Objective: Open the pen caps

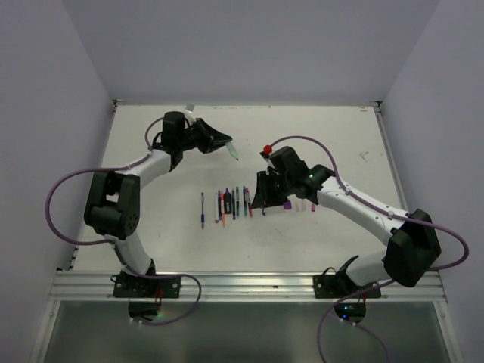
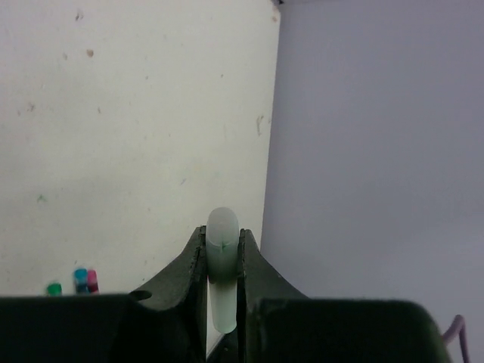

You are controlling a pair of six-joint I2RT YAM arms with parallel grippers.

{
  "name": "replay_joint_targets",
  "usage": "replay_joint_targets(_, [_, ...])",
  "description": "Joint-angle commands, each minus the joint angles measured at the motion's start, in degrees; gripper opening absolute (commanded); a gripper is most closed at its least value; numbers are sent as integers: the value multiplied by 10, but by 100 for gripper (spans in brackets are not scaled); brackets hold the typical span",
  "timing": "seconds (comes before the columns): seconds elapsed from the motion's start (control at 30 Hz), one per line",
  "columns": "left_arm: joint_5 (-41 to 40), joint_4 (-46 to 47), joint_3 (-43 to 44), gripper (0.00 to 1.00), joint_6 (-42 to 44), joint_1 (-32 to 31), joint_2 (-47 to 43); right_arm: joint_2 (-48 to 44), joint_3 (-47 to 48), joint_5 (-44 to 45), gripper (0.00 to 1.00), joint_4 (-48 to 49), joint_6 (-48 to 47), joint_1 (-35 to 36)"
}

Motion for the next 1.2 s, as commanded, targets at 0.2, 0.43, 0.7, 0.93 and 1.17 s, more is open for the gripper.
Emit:
replay_joint_targets(0.2, [-4, -72, 42, 0, 196, 16, -48, -32, 10, 56, 0, -87, 17, -39])
replay_joint_targets(0.43, [-97, -217, -130, 0, 301, 37, -181, -13, 15, 71, 0, -151, -11, -197])
replay_joint_targets(0.7, [-263, -366, -149, 0, 382, 51, -235, 8, 21, 140, 0, -217, -34, -285])
replay_joint_targets(0.93, [-251, -379, -206, 0, 413, 53, -210, 23, 14, 153, 0, -244, -55, -343])
replay_joint_targets(1.17, [-225, -343, -229, 0, 428, 53, -160, 50, -28, 157, 0, -203, -66, -348])
